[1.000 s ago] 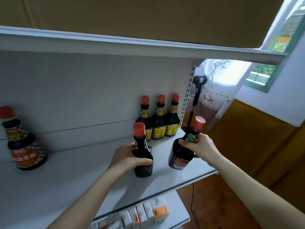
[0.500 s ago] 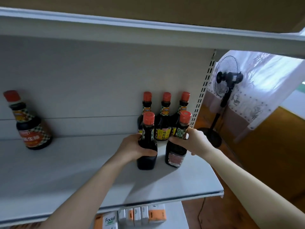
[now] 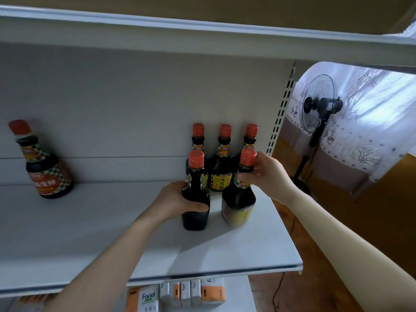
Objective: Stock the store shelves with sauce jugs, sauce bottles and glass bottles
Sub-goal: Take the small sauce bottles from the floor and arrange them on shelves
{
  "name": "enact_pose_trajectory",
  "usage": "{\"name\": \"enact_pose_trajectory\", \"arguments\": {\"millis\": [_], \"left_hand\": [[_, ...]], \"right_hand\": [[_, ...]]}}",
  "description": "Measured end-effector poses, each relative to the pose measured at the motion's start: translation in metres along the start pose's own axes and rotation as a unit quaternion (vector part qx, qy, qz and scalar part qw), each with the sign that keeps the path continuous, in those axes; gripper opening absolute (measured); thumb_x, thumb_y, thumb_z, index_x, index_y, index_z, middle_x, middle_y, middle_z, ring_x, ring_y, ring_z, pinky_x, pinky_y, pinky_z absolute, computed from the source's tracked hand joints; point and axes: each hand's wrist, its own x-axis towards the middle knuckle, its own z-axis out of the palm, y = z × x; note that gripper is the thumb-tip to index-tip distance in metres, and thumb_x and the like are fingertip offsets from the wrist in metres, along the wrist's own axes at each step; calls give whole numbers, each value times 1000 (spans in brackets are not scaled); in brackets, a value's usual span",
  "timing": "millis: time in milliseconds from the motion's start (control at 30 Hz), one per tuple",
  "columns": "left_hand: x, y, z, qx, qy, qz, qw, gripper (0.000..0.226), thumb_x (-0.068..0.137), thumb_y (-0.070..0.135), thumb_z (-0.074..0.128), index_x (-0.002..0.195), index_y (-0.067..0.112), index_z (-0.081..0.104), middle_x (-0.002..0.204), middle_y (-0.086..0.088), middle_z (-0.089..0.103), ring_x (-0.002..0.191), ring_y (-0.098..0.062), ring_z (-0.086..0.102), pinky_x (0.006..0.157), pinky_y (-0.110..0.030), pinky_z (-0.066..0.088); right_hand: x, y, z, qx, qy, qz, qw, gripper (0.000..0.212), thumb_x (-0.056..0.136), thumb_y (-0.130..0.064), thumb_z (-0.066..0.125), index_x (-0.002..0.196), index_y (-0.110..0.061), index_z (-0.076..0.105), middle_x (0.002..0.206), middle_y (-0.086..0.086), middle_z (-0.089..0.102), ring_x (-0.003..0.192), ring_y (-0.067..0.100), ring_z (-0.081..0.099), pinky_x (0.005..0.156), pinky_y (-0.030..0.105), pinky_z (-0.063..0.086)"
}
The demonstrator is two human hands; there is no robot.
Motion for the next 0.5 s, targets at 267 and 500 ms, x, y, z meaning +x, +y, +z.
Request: {"name": "enact_pose_trajectory", "arguments": {"millis": [267,500], "left_hand": [[0,2,2,14,8,-2,1000,32,61,28,84,79,35,58,80,20,60,75,9,50,57,-11,36],[-2,4,4,6,14,-3,1000,37,61,25,84,80,38,55,81,21,58,78,0,54,59,-9,36]], "right_hand": [[15,15,-5,-39,94,10,995,33,74,-15,75,95,-8,51,88,4,61,76,19,57,58,14,40],[27,18,-12,-36,84,11,996,38,76,-13,73,108,-4,53,93,3,58,82,21,58,68,22,42]]}}
